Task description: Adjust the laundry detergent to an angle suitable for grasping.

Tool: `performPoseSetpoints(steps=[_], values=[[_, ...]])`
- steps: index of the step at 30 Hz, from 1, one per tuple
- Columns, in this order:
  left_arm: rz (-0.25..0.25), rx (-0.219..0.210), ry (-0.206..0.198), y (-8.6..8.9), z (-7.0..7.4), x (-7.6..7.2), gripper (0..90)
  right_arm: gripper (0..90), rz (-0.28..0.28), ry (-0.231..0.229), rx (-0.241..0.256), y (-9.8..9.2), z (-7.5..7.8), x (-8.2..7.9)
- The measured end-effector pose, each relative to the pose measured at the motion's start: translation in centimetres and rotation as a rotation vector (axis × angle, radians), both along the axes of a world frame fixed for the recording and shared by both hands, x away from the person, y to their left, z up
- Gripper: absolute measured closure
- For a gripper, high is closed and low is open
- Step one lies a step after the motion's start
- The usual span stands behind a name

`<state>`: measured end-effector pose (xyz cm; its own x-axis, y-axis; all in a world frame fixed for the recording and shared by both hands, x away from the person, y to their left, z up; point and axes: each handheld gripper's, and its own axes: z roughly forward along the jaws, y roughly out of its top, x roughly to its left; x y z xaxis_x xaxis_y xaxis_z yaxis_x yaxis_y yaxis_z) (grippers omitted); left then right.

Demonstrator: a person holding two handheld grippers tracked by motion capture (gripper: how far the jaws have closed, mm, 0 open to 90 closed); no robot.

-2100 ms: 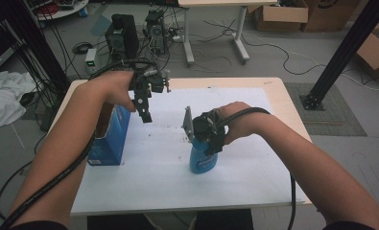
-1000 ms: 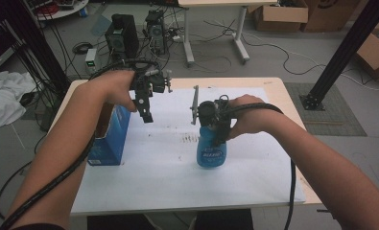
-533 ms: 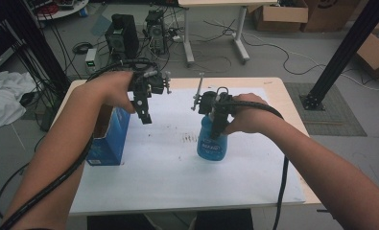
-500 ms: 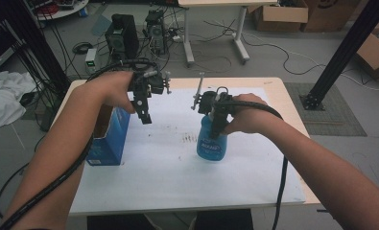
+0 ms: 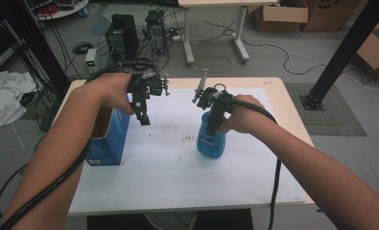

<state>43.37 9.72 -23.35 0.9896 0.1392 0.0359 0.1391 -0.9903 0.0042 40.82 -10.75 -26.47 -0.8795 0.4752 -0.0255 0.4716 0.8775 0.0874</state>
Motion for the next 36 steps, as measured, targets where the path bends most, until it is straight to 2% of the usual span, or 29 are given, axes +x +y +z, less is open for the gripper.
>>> performPoseSetpoints(steps=[7,11,16,18,26,27,32,36], values=[[0.002,-0.007,0.004,-0.1,0.1,0.0,0.1,38.6,-0.023,0.000,-0.028,0.0,-0.7,0.3],[-0.003,-0.005,0.004,-0.2,0.0,0.0,0.1,38.6,-0.024,0.004,-0.030,0.0,-1.2,0.4],[0.000,-0.006,0.009,-0.1,-0.2,0.1,0.1,38.6,-0.015,-0.012,-0.026,-0.1,-1.5,0.4],[-0.001,-0.004,0.008,-0.1,-0.3,0.1,0.1,38.6,-0.028,-0.009,-0.023,-0.1,-1.6,0.3],[-0.001,-0.006,0.009,-0.1,-0.4,0.1,0.1,38.6,-0.009,-0.019,-0.034,0.3,-2.5,0.0],[-0.003,-0.006,0.009,-0.1,-0.4,0.1,0.1,38.6,-0.002,-0.012,-0.048,0.4,-2.6,-0.1],[-0.002,-0.006,0.013,0.0,-0.6,0.2,0.1,38.6,0.007,-0.022,-0.040,0.5,-2.7,-0.3],[0.001,-0.009,0.015,0.1,-0.8,0.2,0.1,38.2,0.006,-0.005,-0.033,0.2,-2.7,0.0]])
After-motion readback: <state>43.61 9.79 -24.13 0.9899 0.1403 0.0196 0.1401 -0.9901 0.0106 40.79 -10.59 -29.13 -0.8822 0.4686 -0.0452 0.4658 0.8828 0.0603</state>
